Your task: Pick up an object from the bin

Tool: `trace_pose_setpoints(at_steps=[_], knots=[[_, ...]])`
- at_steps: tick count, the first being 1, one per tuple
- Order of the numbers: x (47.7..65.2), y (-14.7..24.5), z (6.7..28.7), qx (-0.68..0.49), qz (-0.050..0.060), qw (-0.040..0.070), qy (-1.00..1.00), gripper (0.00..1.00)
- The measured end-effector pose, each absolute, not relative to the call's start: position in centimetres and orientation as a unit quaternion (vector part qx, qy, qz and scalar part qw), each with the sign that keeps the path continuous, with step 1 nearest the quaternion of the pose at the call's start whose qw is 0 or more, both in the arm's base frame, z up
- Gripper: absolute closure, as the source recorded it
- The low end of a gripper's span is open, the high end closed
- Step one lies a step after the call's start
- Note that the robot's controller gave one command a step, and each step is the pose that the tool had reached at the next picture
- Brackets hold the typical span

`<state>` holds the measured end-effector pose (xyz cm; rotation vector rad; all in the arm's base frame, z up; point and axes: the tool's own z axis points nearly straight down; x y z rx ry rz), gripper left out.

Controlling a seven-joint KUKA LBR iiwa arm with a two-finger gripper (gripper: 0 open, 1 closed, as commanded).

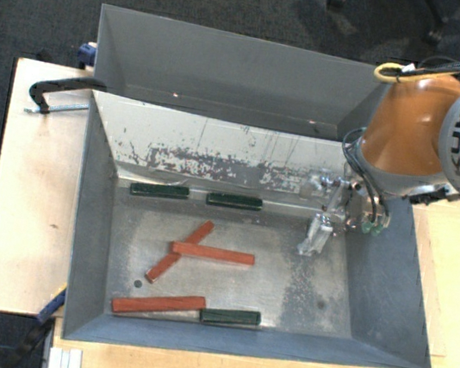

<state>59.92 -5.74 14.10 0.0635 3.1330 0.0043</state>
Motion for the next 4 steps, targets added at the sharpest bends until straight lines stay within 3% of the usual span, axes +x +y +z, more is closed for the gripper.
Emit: trace_pose_setpoints(at_steps=[1, 2, 3, 4], knots=[[59.1, 0.9, 7.0, 0.033, 0.001, 0.004, 0.999, 0.00], [52.1, 6.7, 7.5, -0.009, 0.002, -0.003, 1.000, 0.00], [52.4, 6.3, 7.5, -0.006, 0.000, 0.000, 1.000, 1.00], [52.2, 7.7, 23.2, -0.022, 0.001, 0.007, 1.000, 1.00]])
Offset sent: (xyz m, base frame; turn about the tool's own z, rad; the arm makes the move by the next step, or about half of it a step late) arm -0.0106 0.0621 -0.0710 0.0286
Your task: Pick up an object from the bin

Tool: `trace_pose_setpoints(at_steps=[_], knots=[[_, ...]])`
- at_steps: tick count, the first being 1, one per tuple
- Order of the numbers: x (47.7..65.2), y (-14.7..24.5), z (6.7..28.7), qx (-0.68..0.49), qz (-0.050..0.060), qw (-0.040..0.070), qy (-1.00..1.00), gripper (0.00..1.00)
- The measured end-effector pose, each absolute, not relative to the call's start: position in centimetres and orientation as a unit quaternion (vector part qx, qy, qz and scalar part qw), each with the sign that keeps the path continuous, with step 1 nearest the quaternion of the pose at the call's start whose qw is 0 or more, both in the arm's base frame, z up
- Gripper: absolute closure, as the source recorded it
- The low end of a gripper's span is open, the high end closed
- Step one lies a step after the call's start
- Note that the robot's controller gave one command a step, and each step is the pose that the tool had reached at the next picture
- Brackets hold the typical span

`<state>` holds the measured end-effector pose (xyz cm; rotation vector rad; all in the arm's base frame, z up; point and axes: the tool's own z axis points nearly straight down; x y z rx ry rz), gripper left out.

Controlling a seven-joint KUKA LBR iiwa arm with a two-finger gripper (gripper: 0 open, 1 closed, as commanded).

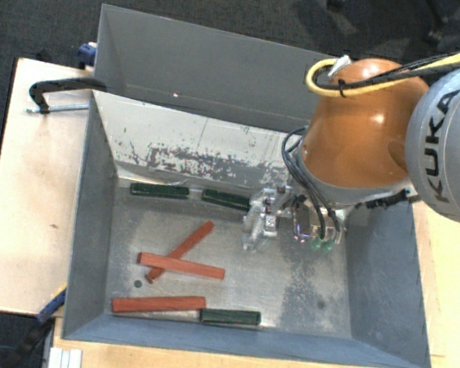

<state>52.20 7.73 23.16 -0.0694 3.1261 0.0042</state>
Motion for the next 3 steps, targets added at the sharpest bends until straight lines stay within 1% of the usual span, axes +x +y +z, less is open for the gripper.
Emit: trace_pose_setpoints(at_steps=[1, 2, 3], knots=[[52.1, 7.7, 22.7, -0.022, 0.001, 0.003, 1.000, 0.00], [51.5, 13.7, 6.9, -0.152, 0.001, 0.000, 0.988, 0.00], [51.8, 13.8, 7.6, -0.151, 0.001, 0.005, 0.988, 1.00]])
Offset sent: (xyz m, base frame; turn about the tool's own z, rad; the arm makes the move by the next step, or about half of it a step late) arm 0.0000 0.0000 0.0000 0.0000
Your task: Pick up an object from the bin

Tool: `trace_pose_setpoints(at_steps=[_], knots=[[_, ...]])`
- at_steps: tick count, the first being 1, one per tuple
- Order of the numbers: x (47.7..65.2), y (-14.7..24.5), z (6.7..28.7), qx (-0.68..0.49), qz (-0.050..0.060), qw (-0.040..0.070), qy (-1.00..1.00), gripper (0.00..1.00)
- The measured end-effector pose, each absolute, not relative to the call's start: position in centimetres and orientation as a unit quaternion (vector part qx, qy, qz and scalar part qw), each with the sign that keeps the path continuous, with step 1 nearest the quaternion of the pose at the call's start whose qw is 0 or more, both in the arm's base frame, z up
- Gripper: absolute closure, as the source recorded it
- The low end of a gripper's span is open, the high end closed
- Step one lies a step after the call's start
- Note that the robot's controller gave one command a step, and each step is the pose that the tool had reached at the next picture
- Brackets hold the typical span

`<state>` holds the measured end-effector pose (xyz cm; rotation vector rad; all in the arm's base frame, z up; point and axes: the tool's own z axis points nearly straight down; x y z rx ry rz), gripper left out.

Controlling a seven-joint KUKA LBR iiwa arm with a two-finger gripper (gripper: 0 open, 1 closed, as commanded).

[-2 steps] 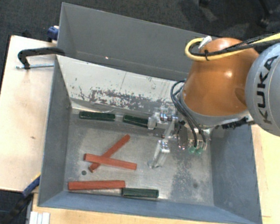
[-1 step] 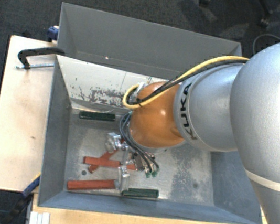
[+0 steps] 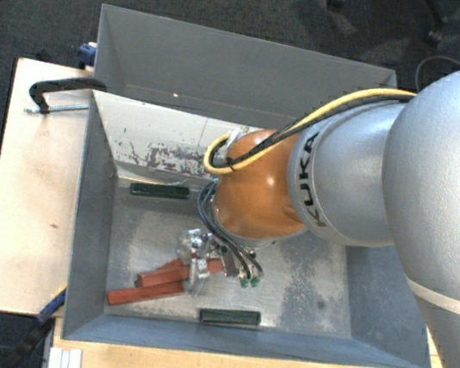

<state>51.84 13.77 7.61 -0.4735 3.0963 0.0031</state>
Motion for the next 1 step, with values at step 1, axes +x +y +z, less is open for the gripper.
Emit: trace_pose_setpoints(at_steps=[1], knots=[[52.26, 12.24, 20.97, -0.207, 0.000, 0.008, 0.978, 1.00]])
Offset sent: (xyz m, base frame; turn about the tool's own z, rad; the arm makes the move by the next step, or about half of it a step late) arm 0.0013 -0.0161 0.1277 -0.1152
